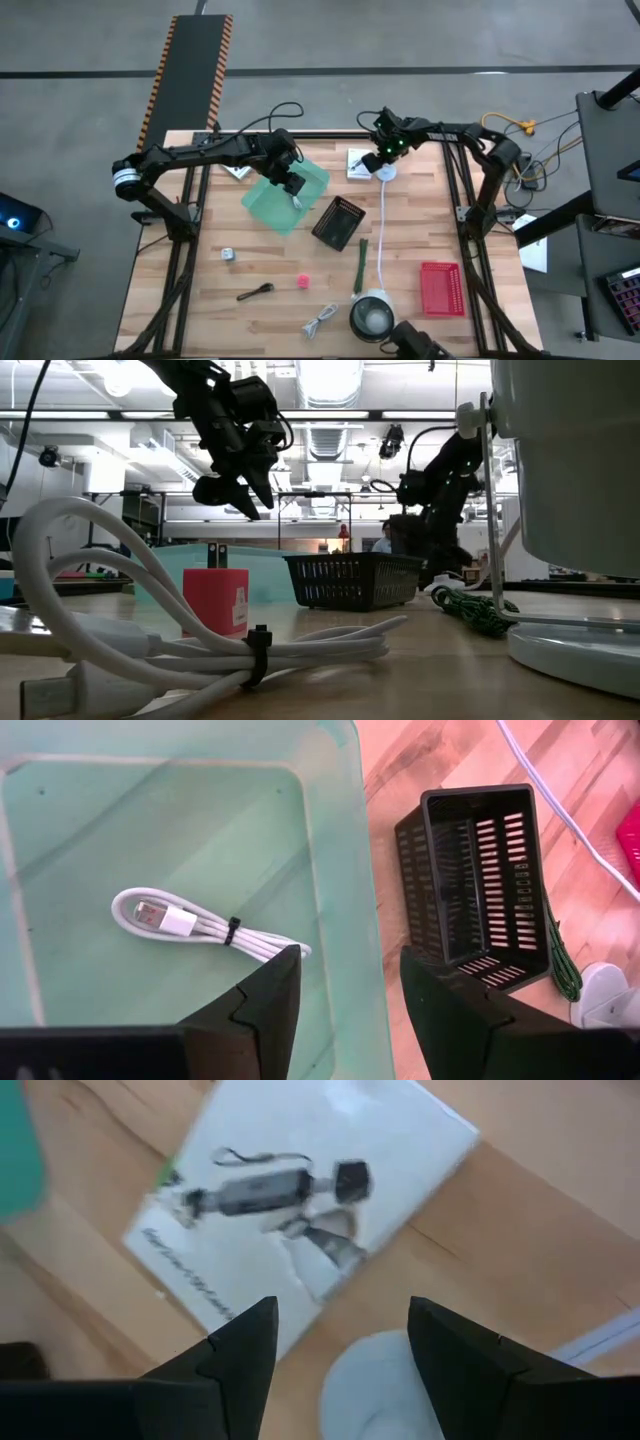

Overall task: Pick and place items into bin
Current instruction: Put the right white box into the black bin

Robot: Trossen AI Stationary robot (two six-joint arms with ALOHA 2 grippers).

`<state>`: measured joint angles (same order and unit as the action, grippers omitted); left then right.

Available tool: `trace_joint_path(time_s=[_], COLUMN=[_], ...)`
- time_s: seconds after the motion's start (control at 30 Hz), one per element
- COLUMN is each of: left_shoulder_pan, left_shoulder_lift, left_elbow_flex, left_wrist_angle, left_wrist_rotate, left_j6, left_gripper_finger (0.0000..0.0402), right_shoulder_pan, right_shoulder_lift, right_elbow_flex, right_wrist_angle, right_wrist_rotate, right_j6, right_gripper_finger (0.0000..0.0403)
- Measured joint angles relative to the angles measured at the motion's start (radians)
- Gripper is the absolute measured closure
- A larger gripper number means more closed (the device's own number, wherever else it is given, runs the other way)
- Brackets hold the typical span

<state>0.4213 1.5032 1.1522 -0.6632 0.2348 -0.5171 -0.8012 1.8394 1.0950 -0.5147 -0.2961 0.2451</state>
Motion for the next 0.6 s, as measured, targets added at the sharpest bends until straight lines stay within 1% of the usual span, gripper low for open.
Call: trace_joint_path(time_s=[0.1,0.27,0.33,0.47,0.6], left_shoulder_pan=[0.000,0.000,0.000,-0.001,-0.001], left_shoulder_lift=[0.000,0.000,0.000,0.000,0.000], left_elbow_flex=[0.000,0.000,0.000,0.000,0.000], left_wrist_angle=[0.000,-0.001,0.000,0.000,0.000], left_wrist_rotate=[0.000,0.001,0.004,0.009,0.012], left_j6=[0.000,0.000,-0.001,-0.002,-0.002], left_gripper_finger=[0.0246,0.0246,0.0246,0.0246,0.0246], right_shoulder_pan=[-0.004,-0.006,-0.006,-0.009,-0.019], right_shoulder_lift=[0.034,0.079,0.085,0.083,0.081], right_elbow_flex=[0.011,0.031,0.037,0.047,0.051], right_wrist_angle=[0.001,0.005,0.003,-0.004,-0.005], right_wrist_rotate=[-0.011,-0.094,-0.108,-0.096,-0.040], right_j6=[-0.006,0.019,0.037,0.042,0.044], right_gripper_finger=[0.0194,0.0194,0.0194,0.0194,0.0199])
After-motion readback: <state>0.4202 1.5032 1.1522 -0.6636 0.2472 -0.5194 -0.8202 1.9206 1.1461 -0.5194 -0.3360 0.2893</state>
